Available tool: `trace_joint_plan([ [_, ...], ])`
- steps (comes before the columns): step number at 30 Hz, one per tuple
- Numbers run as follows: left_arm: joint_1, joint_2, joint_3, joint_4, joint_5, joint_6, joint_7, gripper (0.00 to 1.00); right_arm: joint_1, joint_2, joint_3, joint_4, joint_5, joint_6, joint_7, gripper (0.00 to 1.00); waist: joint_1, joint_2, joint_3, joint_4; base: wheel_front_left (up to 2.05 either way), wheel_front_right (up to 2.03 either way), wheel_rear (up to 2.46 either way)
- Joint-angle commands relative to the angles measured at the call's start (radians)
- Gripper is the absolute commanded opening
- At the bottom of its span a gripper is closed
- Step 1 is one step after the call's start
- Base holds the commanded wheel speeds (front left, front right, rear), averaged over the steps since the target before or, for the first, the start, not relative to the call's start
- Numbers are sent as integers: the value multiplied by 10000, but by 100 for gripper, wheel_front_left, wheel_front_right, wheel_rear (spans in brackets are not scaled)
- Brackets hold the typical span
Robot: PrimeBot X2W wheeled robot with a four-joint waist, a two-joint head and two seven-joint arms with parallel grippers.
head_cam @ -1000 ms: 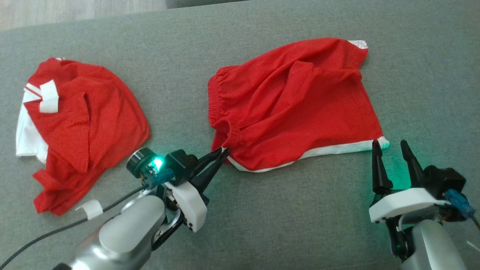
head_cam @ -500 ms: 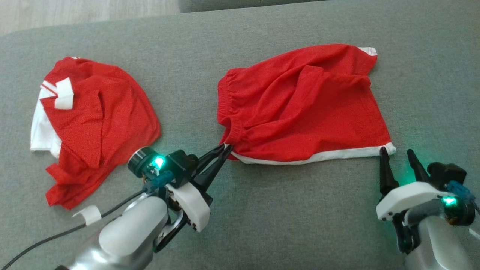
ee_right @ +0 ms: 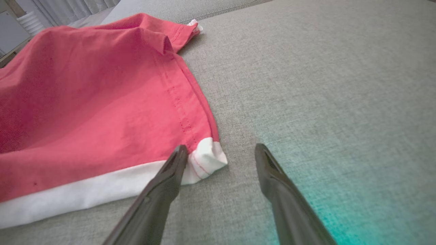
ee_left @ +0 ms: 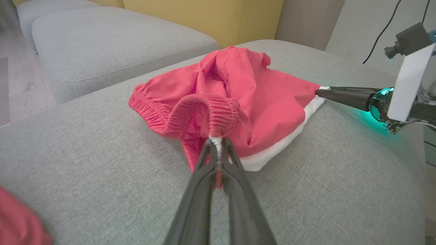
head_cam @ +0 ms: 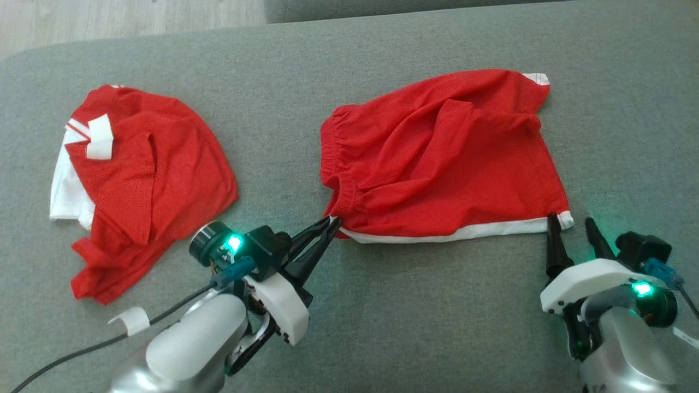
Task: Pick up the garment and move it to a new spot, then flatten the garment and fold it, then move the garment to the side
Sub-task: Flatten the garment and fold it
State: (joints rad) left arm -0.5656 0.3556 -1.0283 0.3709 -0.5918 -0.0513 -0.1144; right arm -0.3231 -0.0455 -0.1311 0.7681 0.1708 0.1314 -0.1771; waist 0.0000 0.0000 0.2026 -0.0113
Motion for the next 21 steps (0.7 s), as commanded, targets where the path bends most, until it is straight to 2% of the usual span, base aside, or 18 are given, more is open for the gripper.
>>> trace_joint_plan([
  [1, -237, 294, 334, -298, -95, 97, -10, 0, -219, -47, 343, 41, 46, -7, -57, 95, 0, 0, -7, -2, 0, 0, 0],
  [2, -229, 294, 331, -303, -105, 113, -2, 0, -273, -47, 415, 150, 50, -7, -55, 45, 0, 0, -11, -3, 0, 0, 0],
  [3, -224, 296, 327, -307, -114, 129, 11, 0, -326, -47, 480, 242, 65, -7, -62, 0, 0, 0, -12, -6, 0, 0, 0],
  [14, -225, 488, 444, -150, -158, 558, 206, 0, -789, -47, 1050, 399, 982, -7, -569, 0, 0, 0, -143, -129, 0, 0, 0],
  [21, -416, 737, 783, -361, -354, 730, 192, 0, -954, -47, 1749, -969, 2440, -7, -770, 0, 0, 0, -591, -355, 0, 0, 0],
])
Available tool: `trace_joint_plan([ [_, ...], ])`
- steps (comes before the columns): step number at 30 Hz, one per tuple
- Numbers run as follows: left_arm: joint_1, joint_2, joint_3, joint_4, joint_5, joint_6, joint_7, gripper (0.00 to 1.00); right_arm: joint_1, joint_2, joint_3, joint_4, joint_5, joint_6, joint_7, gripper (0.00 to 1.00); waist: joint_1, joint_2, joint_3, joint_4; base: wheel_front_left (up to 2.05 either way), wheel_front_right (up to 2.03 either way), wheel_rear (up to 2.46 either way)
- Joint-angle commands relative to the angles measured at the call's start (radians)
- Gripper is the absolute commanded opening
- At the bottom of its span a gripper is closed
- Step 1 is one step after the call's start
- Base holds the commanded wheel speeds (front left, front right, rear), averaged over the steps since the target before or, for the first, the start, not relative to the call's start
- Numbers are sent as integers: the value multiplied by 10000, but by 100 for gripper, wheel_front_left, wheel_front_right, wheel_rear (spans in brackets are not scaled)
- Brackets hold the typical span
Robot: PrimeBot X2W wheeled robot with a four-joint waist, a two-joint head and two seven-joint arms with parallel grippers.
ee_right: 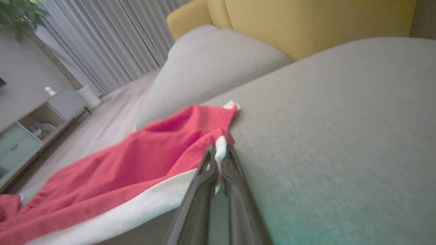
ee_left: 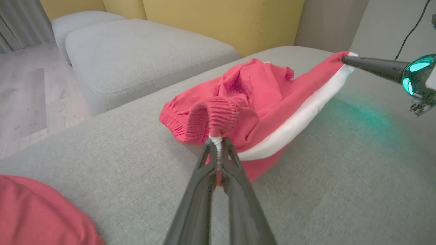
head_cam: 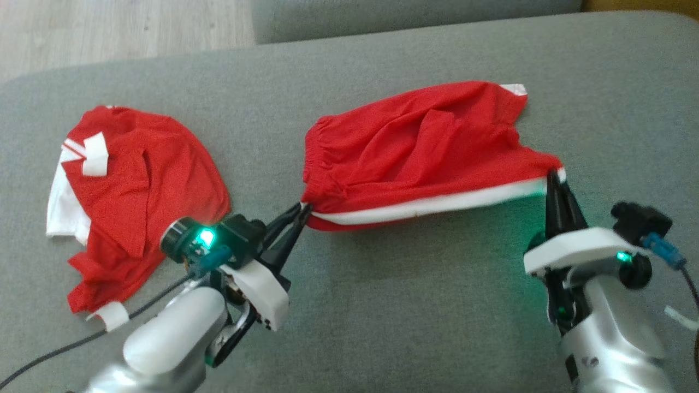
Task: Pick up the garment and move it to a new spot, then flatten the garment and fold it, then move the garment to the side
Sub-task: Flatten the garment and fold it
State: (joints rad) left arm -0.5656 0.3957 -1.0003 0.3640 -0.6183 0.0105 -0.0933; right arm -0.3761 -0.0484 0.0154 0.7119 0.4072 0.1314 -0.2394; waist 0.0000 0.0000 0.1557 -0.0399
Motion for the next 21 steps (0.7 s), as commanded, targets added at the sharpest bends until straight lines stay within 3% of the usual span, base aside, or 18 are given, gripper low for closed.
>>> trace_joint_plan([
  [1, -476, 384, 565, -335, -119, 126, -12, 0, -458, -18, 363, -680, 215, -7, -152, 0, 0, 0, -219, -98, 0, 0, 0],
  [13, -1882, 771, 1329, -519, -431, 107, 383, 0, -1458, -18, 245, -3549, -349, -7, 919, 0, 0, 0, -1522, -337, 0, 0, 0],
  [21, -2941, 876, 2320, -1292, -660, 710, 251, 0, -2085, -18, -87, -5815, -1330, -7, 1660, 0, 0, 0, -1919, -378, 0, 0, 0],
])
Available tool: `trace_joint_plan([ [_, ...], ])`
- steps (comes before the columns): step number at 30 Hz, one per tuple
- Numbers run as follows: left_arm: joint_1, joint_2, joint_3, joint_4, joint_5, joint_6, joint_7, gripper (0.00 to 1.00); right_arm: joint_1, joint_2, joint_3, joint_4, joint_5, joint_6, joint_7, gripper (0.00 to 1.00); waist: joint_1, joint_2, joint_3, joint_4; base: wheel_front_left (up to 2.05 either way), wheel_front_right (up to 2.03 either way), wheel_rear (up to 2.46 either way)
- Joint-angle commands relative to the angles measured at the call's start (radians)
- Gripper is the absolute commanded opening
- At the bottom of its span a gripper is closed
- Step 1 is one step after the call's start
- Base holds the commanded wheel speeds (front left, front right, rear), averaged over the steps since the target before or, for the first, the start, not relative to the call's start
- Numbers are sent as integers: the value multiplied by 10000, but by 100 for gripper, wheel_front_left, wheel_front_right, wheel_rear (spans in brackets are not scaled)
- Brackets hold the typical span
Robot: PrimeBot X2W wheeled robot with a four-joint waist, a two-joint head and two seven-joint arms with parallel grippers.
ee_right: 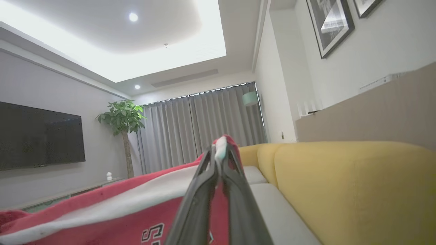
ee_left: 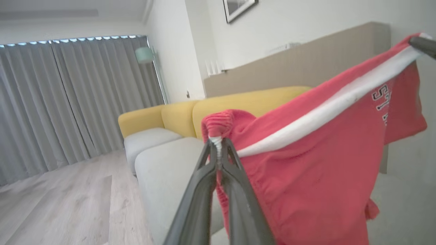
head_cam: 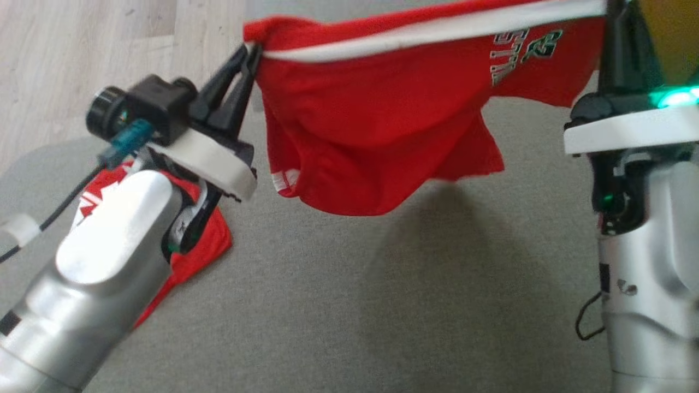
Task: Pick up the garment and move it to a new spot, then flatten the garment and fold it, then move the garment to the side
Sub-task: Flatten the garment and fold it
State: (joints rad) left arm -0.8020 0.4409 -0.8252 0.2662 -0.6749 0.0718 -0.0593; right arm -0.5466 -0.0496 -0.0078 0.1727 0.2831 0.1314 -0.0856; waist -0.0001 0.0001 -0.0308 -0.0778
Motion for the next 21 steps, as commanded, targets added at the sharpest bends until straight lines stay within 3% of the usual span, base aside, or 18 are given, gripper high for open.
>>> trace_joint_plan([
  [1, -528, 437, 681, -481, -182, 204, -114, 0, -262, -6, 152, -586, -177, -7, 414, 0, 1, -1, -99, 12, 0, 0, 0],
  [5, 154, 586, 666, -1231, -427, 514, 74, 0, 471, -6, 150, -1429, -550, -7, 1291, 0, 1, -1, -169, 39, 0, 0, 0],
  [14, 972, 1107, 785, -2802, -740, 1114, 544, 0, 1292, -6, -305, -2675, -813, -7, 1922, 0, 1, -1, 133, 56, 0, 0, 0],
  [17, 848, 1116, 826, -2823, -872, 1088, 747, 0, 1109, -6, -357, -2669, -824, -7, 2000, 0, 1, -1, 280, 25, 0, 0, 0],
  [21, 230, 784, 969, -2093, -1454, 703, 1184, 0, 428, -6, -569, -2166, -898, -7, 2083, 0, 1, -1, 884, 57, 0, 0, 0],
])
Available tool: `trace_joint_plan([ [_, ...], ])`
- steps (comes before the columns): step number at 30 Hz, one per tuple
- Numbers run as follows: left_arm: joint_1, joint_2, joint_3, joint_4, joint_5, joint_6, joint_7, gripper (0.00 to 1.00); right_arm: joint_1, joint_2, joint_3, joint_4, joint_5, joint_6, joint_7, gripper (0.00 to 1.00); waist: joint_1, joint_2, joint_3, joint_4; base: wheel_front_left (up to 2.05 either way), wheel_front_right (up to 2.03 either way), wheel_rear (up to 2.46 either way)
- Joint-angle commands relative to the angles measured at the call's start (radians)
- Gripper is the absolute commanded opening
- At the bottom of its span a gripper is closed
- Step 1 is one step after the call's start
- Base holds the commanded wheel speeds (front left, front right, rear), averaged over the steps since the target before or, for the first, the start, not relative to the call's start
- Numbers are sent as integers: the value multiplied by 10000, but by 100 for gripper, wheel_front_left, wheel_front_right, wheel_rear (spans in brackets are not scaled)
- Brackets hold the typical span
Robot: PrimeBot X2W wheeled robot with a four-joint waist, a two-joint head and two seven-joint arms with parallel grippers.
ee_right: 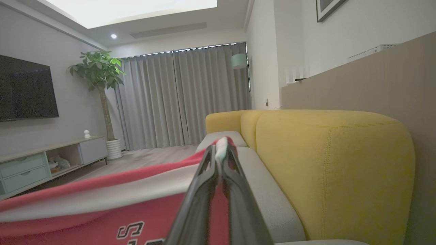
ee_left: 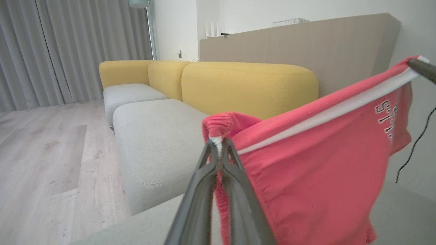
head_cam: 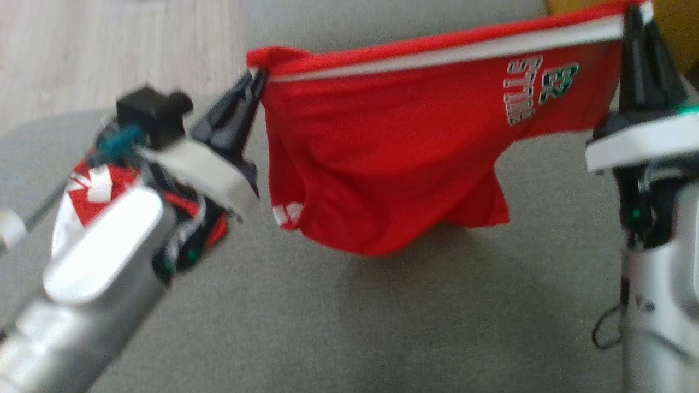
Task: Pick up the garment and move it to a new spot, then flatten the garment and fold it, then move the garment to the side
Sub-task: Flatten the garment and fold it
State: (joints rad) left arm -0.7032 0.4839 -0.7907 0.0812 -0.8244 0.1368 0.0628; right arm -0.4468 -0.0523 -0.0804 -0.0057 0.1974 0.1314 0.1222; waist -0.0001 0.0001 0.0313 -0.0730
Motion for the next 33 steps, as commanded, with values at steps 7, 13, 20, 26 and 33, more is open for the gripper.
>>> trace_joint_plan([
  [7, -3668, -363, 867, 2329, 236, -917, 73, 0, -3658, -154, -170, 2187, -156, -7, -357, 0, 1, -1, 2133, -3, 0, 0, 0],
  [13, -6138, -1105, 995, 5003, 851, -1491, -900, 0, -6836, -651, -304, 5184, -317, -7, -1853, 0, 1, -1, 3113, -90, 0, 0, 0],
  [20, -7608, -1948, 1191, 6893, 995, -2092, -2533, 0, -8642, -732, -518, 7733, -909, -7, -3400, 0, 1, -1, 3599, -132, 0, 0, 0],
  [26, -6552, -2540, 719, 7748, 554, -2610, -2936, 0, -7815, -1135, 433, 9613, -792, -7, -3563, 0, 1, -1, 3561, -81, 0, 0, 0],
  [33, -4208, -2264, -988, 7321, 147, -2670, -2799, 0, -6236, -1723, 2401, 10948, 157, -7, -2294, 0, 1, -1, 2929, -116, 0, 0, 0],
])
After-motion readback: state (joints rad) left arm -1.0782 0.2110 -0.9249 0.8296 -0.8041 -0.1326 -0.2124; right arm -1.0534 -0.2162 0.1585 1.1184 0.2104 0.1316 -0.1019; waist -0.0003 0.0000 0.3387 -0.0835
